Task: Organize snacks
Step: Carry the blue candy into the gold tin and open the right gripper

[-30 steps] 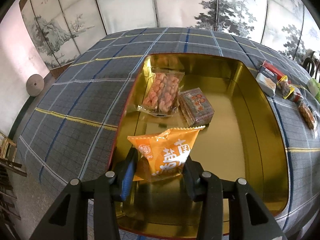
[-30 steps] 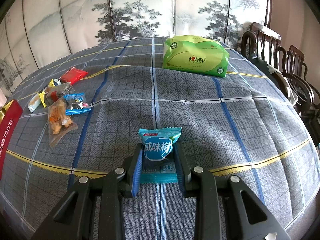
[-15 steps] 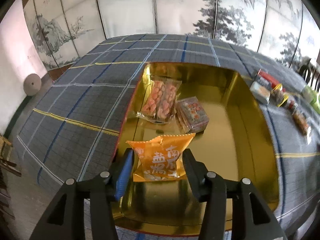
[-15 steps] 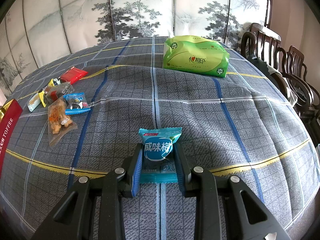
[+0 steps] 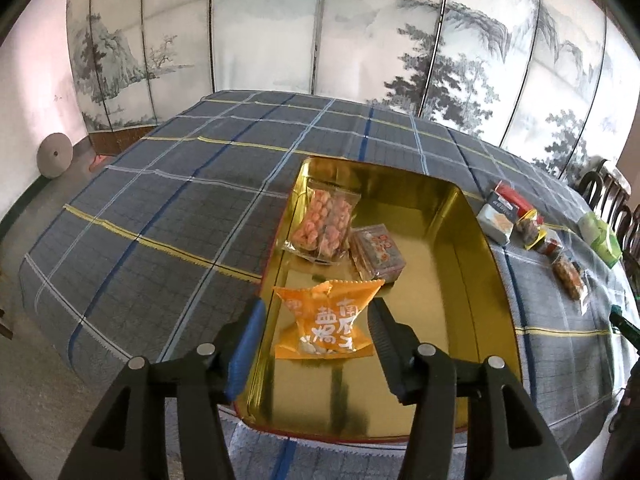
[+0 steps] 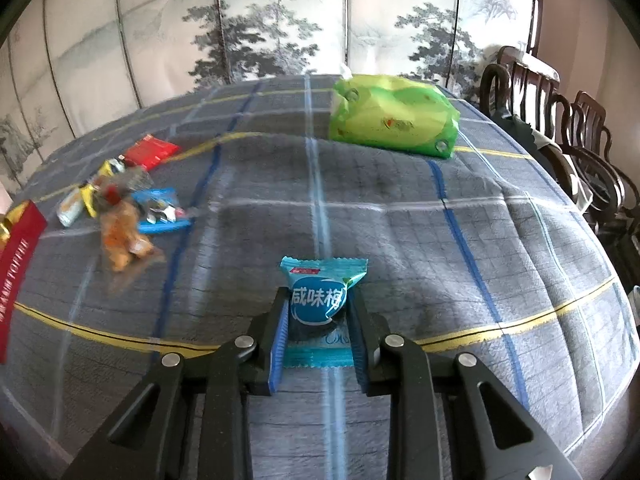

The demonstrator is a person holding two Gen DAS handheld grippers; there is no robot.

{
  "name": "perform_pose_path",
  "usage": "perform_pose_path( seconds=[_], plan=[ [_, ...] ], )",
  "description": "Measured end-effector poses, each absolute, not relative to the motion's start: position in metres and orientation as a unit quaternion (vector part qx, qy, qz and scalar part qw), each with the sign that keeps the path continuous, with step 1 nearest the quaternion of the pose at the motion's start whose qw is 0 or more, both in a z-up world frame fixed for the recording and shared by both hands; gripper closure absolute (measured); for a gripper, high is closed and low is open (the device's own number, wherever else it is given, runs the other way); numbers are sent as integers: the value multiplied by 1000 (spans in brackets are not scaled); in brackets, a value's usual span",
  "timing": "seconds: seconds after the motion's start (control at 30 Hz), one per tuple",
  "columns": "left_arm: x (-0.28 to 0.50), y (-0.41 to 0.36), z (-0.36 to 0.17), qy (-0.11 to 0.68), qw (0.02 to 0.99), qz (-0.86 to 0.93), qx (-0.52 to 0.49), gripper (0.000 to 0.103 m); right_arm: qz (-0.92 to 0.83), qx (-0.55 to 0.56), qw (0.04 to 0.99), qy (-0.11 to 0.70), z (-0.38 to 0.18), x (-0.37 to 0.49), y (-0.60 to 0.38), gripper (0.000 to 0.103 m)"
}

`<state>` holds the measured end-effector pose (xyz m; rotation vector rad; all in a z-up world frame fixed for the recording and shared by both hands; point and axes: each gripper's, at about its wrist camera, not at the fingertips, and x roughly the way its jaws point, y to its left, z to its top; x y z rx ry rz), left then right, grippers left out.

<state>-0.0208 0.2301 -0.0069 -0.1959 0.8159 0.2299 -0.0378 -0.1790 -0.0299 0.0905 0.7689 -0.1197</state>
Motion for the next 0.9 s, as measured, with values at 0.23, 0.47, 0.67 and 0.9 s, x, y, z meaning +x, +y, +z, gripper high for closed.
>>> perform_pose_path(
  seconds=[0.23, 0.47, 0.67, 0.9],
  plan=[
    [-26, 229, -3, 402, 905, 101, -100, 49, 0, 26, 942, 334, 22, -37, -140, 79],
    [-33, 220, 5, 395, 910, 96, -79, 49, 141, 29, 936, 321, 53, -18, -66, 79],
    [-36, 223, 7, 395, 911, 90, -84, 49, 253, 38, 904, 342, 57, 4, 2, 79],
    [-36, 228, 4, 401, 909, 92, -69, 49, 306, -3, 876, 374, 40, 25, 47, 79]
  ],
)
